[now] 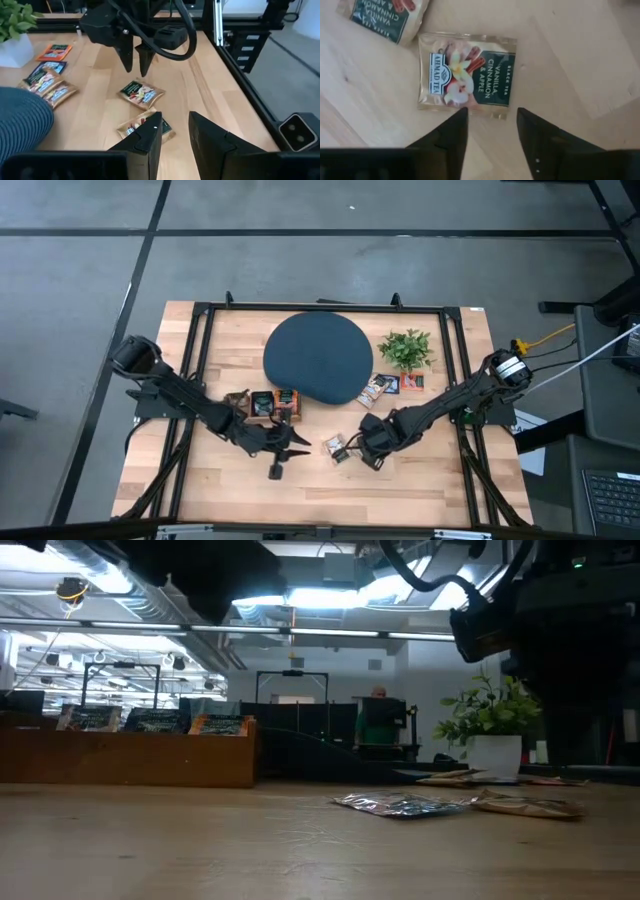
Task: Pick & Place Tea
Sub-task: Put the brown tea bag into the left section of the wooden organizer
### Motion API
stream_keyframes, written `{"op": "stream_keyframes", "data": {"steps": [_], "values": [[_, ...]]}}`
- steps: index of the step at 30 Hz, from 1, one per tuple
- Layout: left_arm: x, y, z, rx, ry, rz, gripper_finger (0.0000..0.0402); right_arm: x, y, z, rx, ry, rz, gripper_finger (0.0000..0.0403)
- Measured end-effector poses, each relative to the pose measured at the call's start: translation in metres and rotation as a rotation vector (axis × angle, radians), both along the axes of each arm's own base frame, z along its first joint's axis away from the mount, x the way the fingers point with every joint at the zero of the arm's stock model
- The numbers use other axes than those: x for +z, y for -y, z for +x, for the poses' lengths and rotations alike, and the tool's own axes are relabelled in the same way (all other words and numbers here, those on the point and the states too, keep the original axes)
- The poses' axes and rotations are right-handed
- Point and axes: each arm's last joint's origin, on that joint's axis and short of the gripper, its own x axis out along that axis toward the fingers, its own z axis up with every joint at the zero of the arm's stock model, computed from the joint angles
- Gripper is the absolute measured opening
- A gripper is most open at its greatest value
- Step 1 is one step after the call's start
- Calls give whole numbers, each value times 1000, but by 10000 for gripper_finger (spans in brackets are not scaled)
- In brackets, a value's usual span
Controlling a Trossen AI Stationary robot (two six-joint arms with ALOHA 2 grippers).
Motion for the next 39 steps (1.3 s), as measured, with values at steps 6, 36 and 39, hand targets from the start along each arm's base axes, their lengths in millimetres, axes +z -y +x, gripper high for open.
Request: {"op": "stream_keyframes", "data": {"steps": [6,36,39], "values": [[-3,4,10,2,-16,15,93,-5,2,-2,-15,16,-22,240],[-6,3,10,51,-28,24,93,-42,6,-18,-91,72,69,162],[-6,3,10,51,-28,23,93,-43,6,-18,-116,62,72,162]]}}
